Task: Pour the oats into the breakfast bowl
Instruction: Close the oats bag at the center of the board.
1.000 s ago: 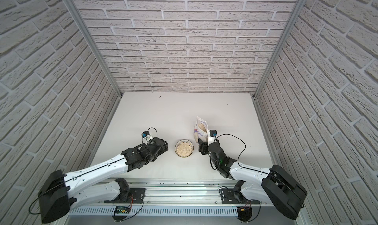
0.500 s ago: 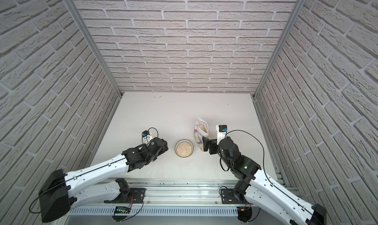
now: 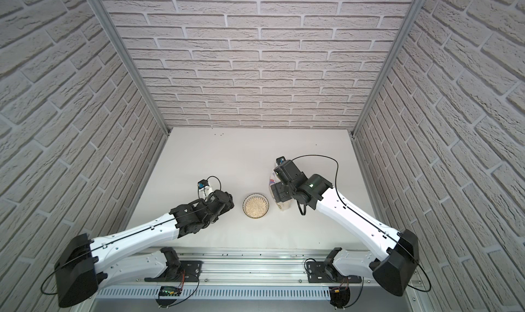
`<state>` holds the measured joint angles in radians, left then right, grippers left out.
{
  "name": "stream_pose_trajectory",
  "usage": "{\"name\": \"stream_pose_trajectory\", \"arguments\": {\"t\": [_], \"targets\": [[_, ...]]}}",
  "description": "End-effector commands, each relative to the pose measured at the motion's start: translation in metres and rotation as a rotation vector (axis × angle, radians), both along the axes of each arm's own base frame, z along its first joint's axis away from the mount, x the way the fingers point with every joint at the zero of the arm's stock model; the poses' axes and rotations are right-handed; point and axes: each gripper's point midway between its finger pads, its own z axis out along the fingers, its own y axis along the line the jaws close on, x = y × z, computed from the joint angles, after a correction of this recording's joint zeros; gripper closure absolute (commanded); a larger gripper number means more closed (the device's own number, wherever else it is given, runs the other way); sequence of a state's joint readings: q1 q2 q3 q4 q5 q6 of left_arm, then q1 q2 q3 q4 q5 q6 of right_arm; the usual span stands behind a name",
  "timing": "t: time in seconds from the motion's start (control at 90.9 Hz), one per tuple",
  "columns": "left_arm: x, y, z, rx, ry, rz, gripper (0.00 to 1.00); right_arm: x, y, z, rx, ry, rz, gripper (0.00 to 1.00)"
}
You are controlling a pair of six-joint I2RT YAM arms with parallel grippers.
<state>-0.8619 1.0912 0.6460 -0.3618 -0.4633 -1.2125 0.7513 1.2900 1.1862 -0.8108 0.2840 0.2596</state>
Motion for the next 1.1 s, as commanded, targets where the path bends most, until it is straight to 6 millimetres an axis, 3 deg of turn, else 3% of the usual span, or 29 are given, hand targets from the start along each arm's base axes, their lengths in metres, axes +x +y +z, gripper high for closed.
{"name": "stream_pose_trajectory", "arguments": {"t": [0.0, 0.121, 0.308, 0.495, 0.693, 0.748, 0.869, 0.99, 1.089], "targets": [[0.003, -0.005, 0.012, -0.009, -0.032, -0.014, 0.23, 0.012, 0.002, 0.0, -0.021, 0.019, 0.037, 0.2], [0.003, -0.004, 0.016, -0.014, -0.04, -0.017, 0.23, 0.025, 0.008, -0.008, -0.003, 0.056, 0.049, 0.39], [0.004, -0.005, 0.02, -0.03, -0.053, -0.018, 0.23, 0.031, 0.004, -0.003, 0.031, 0.052, 0.023, 0.95], [0.005, -0.011, 0.02, -0.048, -0.055, -0.031, 0.23, 0.027, -0.014, 0.01, 0.039, 0.003, -0.068, 0.97], [0.005, -0.014, 0.019, -0.061, -0.05, -0.036, 0.23, 0.013, -0.015, -0.002, 0.083, 0.047, -0.088, 0.96], [0.005, -0.014, 0.019, -0.062, -0.049, -0.035, 0.23, 0.012, -0.019, -0.004, 0.061, 0.06, -0.095, 0.74], [0.005, -0.015, 0.018, -0.061, -0.045, -0.036, 0.23, 0.016, -0.023, -0.006, 0.014, 0.053, -0.099, 0.66], [0.005, -0.015, 0.017, -0.057, -0.041, -0.035, 0.23, 0.023, -0.018, -0.002, 0.002, 0.042, -0.078, 0.71], [0.005, -0.014, 0.016, -0.058, -0.04, -0.033, 0.23, 0.028, -0.014, 0.004, 0.003, 0.033, -0.065, 0.89]]}}
